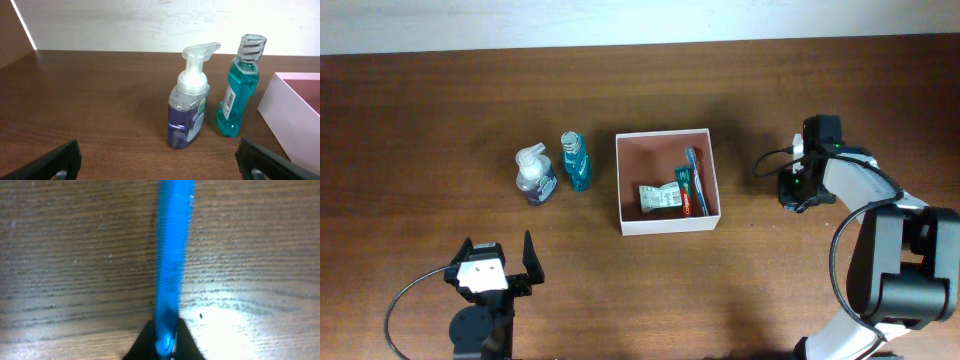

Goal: Pack container
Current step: 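Lower the right gripper and grasp the blue razor, then carry the razor left and lower it into the box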

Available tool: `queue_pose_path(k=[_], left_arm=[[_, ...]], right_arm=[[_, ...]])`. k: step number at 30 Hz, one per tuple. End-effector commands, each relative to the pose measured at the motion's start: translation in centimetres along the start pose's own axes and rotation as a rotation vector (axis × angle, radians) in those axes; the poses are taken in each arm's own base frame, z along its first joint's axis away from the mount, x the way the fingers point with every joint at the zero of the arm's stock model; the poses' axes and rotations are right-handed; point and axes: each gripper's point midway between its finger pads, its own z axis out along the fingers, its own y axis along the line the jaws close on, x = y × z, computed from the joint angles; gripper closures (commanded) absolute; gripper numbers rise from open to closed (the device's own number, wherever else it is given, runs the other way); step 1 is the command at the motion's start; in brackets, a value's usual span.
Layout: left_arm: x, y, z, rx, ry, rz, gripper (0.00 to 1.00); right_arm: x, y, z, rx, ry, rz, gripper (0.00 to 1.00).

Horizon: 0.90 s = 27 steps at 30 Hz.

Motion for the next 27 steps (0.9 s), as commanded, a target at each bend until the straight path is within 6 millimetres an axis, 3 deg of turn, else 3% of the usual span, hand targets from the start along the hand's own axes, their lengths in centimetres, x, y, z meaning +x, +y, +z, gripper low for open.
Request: queue_pose_path(k=[1,5,8,11,17,22,27], left_arm=[[0.2,-0.2,0.1,0.013,-0.001,0.014,0.0],[0.2,-0.2,0.1,0.013,-0.001,0.014,0.01],[0.2,-0.2,0.1,0.013,-0.001,0.014,0.01],[0.2,-0.2,0.1,0.013,-0.001,0.014,0.0],[0.2,-0.2,0.1,0.013,-0.001,0.014,0.01],[0.2,-0.2,0.1,0.013,-0.001,0.014,0.01],[0.2,-0.2,0.1,0.013,-0.001,0.014,0.01]], right_arm=[[0.4,0.1,0.4,-0.006,0.013,0.009,0.96],[-0.2,0.3,-0.3,-0.024,0.014,0.039,0.96],[-1.6,1.4,-2.2,-0.087,0.001,0.055,0.96],[-4.6,3.6,-6.4,-0.188,-0.066,0.03,0.96],[-7.7,7.6,-14.1,-0.257,-0.149,0.0,0.96],[-7.5,12.4,-17.7,-0.295,-0.185,-0.113,0.96],[-5.9,16.9,-17.9,-0.313,-0.169,-0.181,0.96]])
